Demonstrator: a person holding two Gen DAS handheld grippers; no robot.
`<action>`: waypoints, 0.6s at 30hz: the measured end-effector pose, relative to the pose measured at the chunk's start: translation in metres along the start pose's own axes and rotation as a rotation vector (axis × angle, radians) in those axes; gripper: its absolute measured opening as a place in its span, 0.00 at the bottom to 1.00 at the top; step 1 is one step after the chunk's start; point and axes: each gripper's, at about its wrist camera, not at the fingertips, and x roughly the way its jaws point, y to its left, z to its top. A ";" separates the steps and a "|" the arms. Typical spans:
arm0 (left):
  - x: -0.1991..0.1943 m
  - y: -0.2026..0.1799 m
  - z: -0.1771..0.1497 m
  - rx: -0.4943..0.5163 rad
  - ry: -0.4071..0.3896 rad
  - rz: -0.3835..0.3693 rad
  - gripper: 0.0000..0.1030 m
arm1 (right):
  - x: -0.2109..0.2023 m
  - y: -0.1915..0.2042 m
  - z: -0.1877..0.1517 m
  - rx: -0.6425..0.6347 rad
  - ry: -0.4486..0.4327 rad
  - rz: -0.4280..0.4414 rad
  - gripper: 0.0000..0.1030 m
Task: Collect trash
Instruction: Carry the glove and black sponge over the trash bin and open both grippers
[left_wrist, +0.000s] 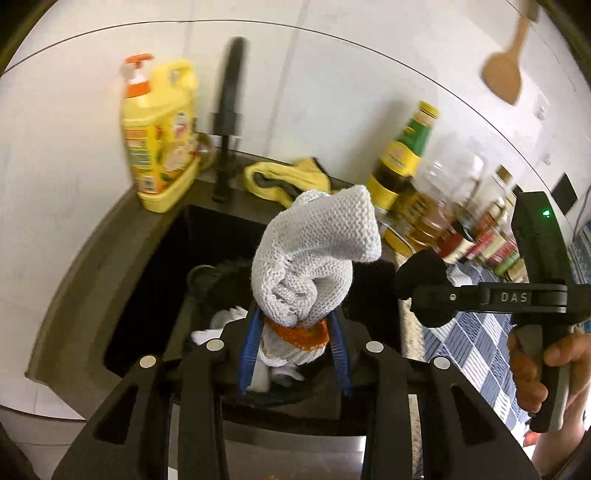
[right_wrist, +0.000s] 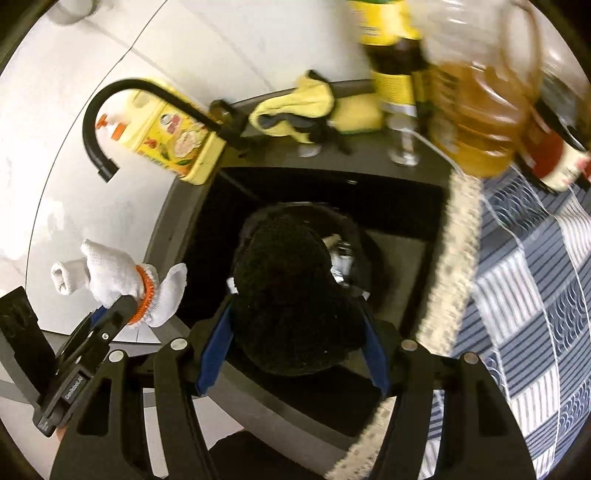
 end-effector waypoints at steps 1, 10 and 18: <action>0.000 0.005 0.000 -0.012 -0.002 0.001 0.32 | 0.003 0.006 0.003 -0.010 0.002 0.000 0.61; 0.016 0.038 0.000 -0.076 0.029 0.010 0.32 | 0.049 0.046 0.029 -0.086 0.081 0.016 0.62; 0.068 0.054 -0.006 -0.126 0.152 0.005 0.32 | 0.090 0.045 0.045 -0.082 0.165 0.022 0.62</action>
